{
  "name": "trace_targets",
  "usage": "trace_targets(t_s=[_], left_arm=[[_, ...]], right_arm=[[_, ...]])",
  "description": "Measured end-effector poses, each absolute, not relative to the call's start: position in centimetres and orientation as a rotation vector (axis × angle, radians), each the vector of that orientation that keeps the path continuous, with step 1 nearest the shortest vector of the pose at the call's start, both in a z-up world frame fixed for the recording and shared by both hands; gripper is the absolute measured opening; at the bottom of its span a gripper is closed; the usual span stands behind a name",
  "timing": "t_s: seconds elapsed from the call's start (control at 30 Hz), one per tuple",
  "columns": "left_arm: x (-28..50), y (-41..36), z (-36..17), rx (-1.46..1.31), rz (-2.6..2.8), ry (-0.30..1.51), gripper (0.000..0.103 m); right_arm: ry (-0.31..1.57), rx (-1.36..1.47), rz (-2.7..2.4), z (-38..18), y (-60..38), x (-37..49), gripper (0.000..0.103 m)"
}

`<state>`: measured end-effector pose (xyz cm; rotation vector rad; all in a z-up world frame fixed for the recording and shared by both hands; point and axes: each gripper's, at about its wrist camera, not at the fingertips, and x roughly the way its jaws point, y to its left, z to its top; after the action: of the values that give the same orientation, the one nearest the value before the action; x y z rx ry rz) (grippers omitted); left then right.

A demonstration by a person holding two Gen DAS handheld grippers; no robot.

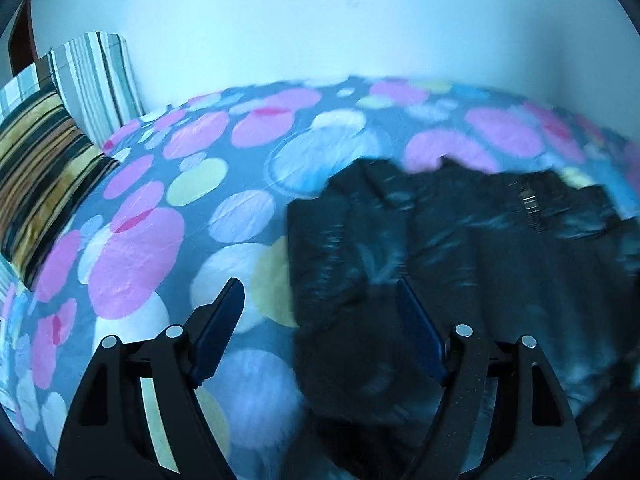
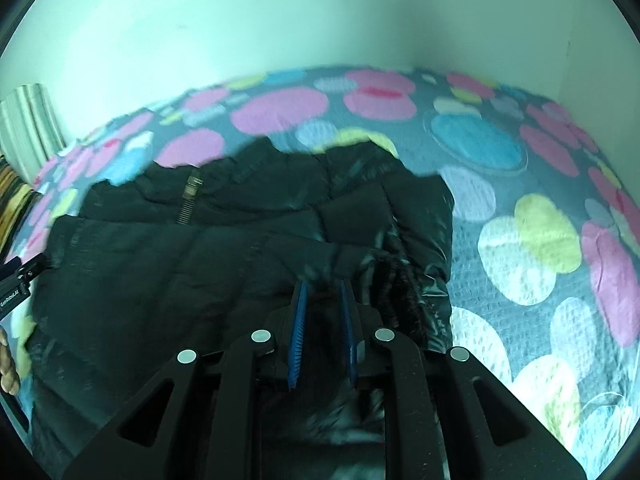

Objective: Fold large clothes
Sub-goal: 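Open the right tool and release the folded jacket edge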

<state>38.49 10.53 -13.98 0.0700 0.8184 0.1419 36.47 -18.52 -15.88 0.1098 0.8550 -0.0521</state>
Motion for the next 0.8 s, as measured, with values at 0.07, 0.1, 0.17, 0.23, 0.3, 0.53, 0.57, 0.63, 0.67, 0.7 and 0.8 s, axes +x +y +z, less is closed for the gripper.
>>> trace_targets(t_s=[0.07, 0.1, 0.17, 0.23, 0.3, 0.53, 0.57, 0.63, 0.67, 0.7, 0.8], left_arm=[[37.9, 9.5, -13.9, 0.058, 0.088, 0.823, 0.078], [37.9, 9.1, -14.3, 0.058, 0.062, 0.840, 0.078], [38.5, 8.0, -16.2, 0.076, 0.038, 0.899, 0.078], [38.8, 7.2, -18.0, 0.113, 0.038, 0.929, 0.078], [39.3, 6.7, -19.2, 0.150, 0.041, 0.939, 0.081], [38.6, 7.0, -18.0, 0.148, 0.049, 0.905, 0.080], [38.0, 7.4, -17.4, 0.131, 0.047, 0.899, 0.080], [36.0, 8.8, -15.9, 0.092, 0.047, 0.873, 0.080], [34.9, 9.5, -15.2, 0.083, 0.055, 0.859, 0.080], [33.8, 10.2, -14.7, 0.074, 0.065, 0.847, 0.080], [29.5, 12.9, -13.9, 0.007, 0.076, 0.846, 0.080]], right_arm=[[0.849, 0.099, -0.028, -15.6, -17.8, 36.0, 0.023], [0.855, 0.093, -0.016, -15.6, -17.4, 35.7, 0.023], [0.883, 0.070, -0.008, -16.6, -16.7, 35.7, 0.023], [0.929, 0.053, -0.018, -18.3, -16.4, 36.0, 0.025], [0.943, 0.044, -0.013, -19.3, -16.3, 36.4, 0.025], [0.909, 0.080, -0.020, -18.7, -16.5, 35.8, 0.026], [0.900, 0.101, -0.015, -18.1, -16.9, 35.2, 0.028], [0.877, 0.145, 0.000, -16.8, -17.7, 33.7, 0.041], [0.857, 0.159, 0.005, -16.0, -18.2, 32.6, 0.050], [0.845, 0.159, 0.006, -15.5, -18.5, 31.7, 0.055], [0.814, 0.133, 0.000, -13.9, -19.7, 28.0, 0.059]])
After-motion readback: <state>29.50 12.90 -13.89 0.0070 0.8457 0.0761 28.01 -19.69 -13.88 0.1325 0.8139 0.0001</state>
